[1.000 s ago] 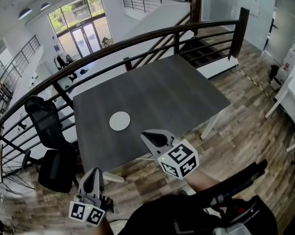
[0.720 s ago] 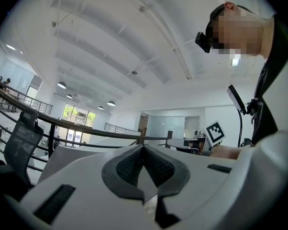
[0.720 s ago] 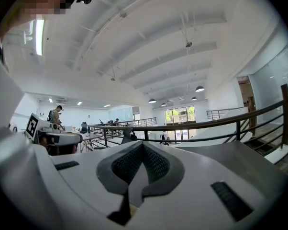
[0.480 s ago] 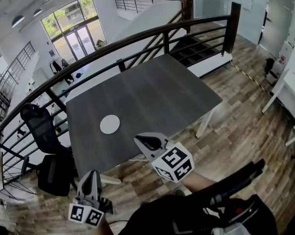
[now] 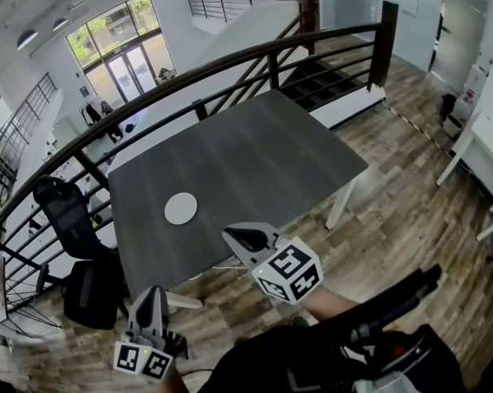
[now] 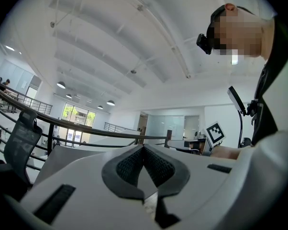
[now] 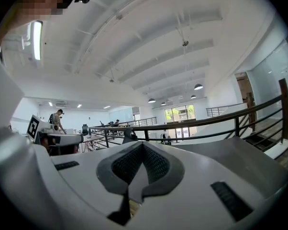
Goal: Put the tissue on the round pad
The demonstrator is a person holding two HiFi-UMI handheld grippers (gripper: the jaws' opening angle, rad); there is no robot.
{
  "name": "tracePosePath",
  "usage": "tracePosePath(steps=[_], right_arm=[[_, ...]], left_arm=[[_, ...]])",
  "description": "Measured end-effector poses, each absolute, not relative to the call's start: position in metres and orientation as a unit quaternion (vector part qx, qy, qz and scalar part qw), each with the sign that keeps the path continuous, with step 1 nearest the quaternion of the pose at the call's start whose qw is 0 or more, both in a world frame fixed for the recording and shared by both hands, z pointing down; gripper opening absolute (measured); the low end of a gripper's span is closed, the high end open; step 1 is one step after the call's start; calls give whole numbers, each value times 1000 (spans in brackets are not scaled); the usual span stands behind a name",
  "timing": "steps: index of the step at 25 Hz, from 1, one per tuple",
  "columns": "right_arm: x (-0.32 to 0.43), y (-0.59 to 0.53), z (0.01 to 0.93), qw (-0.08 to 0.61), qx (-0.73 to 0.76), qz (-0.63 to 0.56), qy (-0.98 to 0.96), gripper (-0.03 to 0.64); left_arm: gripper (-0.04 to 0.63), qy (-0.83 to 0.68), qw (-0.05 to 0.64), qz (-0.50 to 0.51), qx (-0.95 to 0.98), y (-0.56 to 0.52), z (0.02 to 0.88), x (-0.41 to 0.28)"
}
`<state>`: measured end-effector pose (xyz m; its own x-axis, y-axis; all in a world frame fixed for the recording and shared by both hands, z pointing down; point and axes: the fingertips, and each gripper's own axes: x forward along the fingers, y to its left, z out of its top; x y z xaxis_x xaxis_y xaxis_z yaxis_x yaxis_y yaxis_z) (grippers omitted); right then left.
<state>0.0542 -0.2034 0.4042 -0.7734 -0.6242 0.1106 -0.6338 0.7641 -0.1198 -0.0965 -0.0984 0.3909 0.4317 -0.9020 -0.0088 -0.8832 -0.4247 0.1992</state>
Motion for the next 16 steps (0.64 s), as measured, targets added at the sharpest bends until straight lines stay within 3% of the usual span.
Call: tracePosePath(steps=[16], right_arm=[[49,-209,412,37,340,82,-936,2]], left_arm=[[3,-522,78,-55,847,-107,393,-106]])
